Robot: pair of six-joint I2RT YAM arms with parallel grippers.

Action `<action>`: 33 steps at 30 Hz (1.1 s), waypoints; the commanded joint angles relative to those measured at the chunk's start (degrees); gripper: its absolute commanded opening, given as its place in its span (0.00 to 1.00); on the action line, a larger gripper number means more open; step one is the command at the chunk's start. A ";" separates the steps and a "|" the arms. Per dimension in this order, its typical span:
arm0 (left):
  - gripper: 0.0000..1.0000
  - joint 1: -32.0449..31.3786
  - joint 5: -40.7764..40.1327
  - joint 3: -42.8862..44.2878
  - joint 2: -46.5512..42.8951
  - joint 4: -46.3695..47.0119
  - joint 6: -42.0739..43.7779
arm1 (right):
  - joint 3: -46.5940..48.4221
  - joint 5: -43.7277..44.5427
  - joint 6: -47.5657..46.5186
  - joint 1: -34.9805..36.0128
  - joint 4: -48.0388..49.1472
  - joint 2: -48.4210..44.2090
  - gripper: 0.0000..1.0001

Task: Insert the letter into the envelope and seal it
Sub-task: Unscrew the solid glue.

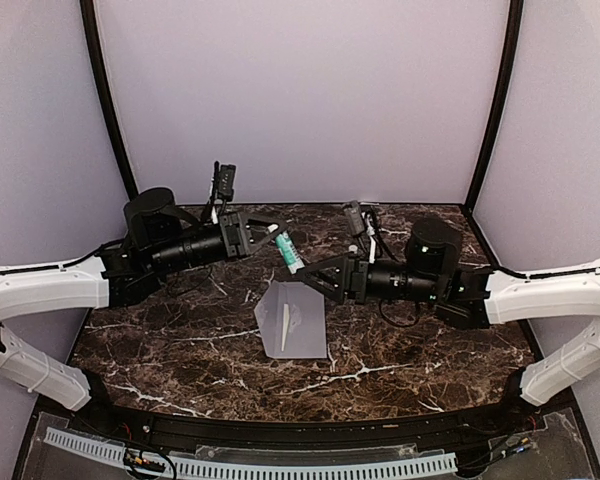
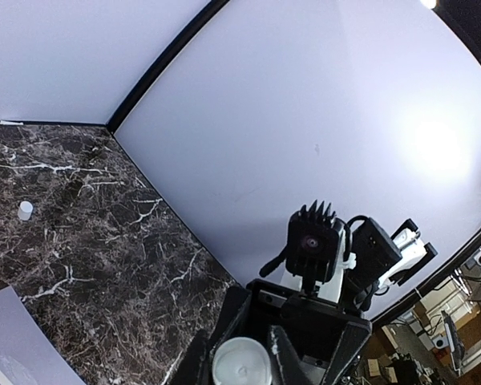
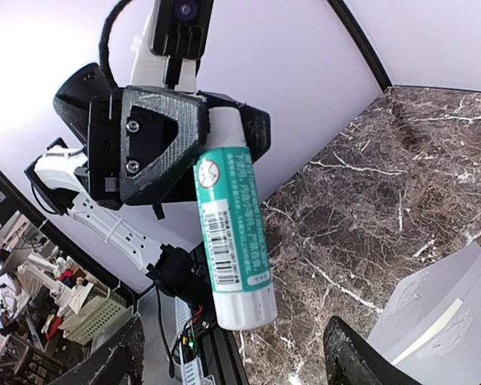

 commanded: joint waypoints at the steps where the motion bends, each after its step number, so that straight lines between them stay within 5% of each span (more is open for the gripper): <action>1: 0.00 0.37 -4.71 -2.42 -3.01 8.31 -2.83 | -3.20 4.74 10.52 0.83 19.46 0.18 0.74; 10: 0.00 0.57 -6.26 -3.33 -4.77 10.45 -3.98 | 1.81 3.94 10.40 1.46 19.43 5.18 0.71; 33: 0.00 0.76 -2.79 -2.80 -5.03 7.28 -3.81 | 5.71 3.39 6.40 2.78 15.38 7.13 0.13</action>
